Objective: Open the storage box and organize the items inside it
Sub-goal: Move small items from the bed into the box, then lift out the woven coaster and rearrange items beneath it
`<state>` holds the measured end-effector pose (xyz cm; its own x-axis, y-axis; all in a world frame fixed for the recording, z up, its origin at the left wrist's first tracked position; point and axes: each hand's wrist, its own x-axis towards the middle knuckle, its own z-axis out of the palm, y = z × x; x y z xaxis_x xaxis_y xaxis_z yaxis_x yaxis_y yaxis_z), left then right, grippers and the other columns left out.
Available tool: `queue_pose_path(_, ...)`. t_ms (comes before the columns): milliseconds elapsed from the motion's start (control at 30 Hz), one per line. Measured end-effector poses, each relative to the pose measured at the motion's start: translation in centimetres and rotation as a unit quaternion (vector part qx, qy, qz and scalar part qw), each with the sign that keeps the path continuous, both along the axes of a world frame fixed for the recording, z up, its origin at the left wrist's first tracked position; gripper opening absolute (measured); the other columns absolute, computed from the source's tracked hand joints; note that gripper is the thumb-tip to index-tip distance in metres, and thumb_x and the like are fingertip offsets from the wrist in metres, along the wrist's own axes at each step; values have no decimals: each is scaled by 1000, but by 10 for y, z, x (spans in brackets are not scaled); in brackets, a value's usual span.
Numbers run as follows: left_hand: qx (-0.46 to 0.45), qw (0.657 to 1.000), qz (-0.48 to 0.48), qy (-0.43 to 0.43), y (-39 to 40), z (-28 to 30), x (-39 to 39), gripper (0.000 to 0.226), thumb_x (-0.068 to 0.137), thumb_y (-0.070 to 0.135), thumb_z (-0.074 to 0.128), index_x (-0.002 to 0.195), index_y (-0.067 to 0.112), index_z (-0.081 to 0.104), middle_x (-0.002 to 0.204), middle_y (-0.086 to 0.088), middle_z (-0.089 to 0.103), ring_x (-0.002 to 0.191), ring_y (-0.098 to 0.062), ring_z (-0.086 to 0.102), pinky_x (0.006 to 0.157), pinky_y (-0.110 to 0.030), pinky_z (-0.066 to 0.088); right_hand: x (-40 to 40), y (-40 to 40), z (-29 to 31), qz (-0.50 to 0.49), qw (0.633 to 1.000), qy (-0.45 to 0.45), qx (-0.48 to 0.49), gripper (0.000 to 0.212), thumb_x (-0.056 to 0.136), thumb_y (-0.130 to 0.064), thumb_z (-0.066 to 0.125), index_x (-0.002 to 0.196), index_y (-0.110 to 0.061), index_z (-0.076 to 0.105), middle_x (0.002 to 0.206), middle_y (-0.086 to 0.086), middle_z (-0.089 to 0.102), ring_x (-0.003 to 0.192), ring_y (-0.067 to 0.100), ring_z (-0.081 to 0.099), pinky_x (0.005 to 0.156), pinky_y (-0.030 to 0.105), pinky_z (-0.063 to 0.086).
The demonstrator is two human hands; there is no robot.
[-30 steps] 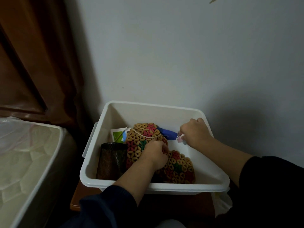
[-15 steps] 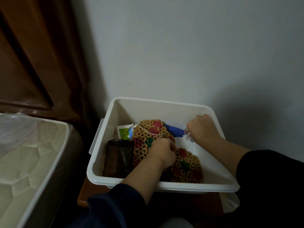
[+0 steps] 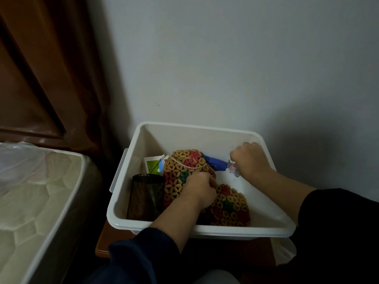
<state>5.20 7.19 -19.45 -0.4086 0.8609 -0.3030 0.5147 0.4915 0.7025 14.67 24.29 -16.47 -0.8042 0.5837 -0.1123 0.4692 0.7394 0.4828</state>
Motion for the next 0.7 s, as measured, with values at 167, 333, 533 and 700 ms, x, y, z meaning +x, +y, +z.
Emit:
queue_pose_path(167,89,994,66,-3,-4,17,7,27,107,24,51,95,12,73,95,-5,70,87,-21,66,78,-34,54,19,-25,11,-69,983,98,-138,17,97,-31,67,110,-29,77,106,-2,72,96,22,68,89,33,52)
queue_pose_path(333,162,977,71,119,-37,50,11,31,106,37,48,79,25,56,78,5,62,72,-14,60,64,-35,45,41,-62,7,-119,940,62,-313,33,88,-41,78,117,-27,73,116,-1,71,95,17,67,85,34,58)
queue_pose_path(533,138,969,68,194,-98,53,1,30,107,37,48,80,24,51,79,5,58,72,-14,58,65,-36,45,45,-85,1,-136,904,16,-406,86,82,-64,72,154,-30,41,146,7,52,127,31,57,105,45,50)
queue_pose_path(700,152,975,57,155,-106,50,3,23,108,37,47,91,24,55,88,7,60,80,-14,59,72,-38,47,40,-82,-9,-132,906,-20,-402,89,93,-58,66,165,-33,20,165,9,31,145,35,41,119,51,38)
